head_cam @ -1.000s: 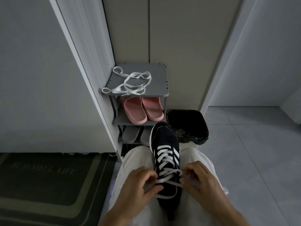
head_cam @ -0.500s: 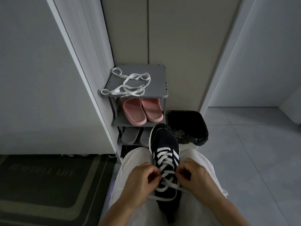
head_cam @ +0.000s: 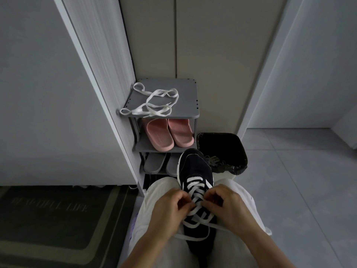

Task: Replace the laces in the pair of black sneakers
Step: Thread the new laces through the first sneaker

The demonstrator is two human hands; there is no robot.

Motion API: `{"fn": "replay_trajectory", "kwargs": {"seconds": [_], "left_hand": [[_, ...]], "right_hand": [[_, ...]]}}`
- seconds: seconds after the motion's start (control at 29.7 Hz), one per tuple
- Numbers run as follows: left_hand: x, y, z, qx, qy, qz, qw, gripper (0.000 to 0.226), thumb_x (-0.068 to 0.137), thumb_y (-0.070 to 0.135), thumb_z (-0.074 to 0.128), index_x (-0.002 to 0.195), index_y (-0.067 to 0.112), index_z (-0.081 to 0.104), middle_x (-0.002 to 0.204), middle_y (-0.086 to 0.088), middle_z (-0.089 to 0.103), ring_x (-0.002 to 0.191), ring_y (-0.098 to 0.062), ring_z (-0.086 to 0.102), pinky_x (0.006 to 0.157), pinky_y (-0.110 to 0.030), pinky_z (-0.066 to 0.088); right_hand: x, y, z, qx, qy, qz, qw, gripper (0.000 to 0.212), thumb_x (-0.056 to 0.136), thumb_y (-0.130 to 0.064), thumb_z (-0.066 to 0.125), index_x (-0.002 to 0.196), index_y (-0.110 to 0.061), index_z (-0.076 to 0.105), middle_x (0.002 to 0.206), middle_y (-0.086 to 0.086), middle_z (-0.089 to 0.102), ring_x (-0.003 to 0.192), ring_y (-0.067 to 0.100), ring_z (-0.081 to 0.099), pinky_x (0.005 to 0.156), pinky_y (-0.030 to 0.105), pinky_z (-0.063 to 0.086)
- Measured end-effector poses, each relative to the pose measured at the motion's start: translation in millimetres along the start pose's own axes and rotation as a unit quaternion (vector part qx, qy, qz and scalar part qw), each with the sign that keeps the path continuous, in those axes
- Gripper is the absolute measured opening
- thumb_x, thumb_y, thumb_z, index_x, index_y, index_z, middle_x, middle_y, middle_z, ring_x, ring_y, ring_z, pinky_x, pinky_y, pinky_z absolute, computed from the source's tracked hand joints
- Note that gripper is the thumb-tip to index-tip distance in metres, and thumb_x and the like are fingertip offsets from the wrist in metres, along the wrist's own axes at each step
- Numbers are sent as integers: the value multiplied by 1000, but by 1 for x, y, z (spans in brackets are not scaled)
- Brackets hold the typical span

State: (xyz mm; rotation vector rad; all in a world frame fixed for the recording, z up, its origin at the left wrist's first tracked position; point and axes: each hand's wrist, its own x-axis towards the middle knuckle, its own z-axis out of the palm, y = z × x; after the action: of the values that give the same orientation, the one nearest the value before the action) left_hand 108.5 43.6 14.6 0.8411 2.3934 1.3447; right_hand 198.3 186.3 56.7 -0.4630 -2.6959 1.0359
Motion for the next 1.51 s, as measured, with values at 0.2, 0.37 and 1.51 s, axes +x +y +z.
{"fn": "replay_trajectory", "kwargs": {"seconds": [0.2,0.37,1.51], "left_hand": [[-4,-3,-5,-29,-23,-23,999,17,81,12,69,76,26,60,75,8,61,72,-6,60,65,-15,47],[2,-2,-5,-21,38,18,999,8,80,19,70,81,18,63,78,6,61,77,-4,58,67,-12,44],[16,-10,-12,-30,45,8,999,11,81,17,69,78,25,61,77,8,63,73,-7,60,65,-16,47]], "right_hand": [[-4,-3,2,-4,1,13,1000,9,86,-16,63,87,-8,66,73,-18,48,90,-24,40,68,0,34],[2,0,1,-56,29,27,998,7,83,-43,63,86,-37,61,77,-23,54,94,-16,44,66,8,41],[12,10,7,16,64,16,998,8,84,-19,67,88,-14,66,82,-12,59,85,-23,44,67,-2,34]]}}
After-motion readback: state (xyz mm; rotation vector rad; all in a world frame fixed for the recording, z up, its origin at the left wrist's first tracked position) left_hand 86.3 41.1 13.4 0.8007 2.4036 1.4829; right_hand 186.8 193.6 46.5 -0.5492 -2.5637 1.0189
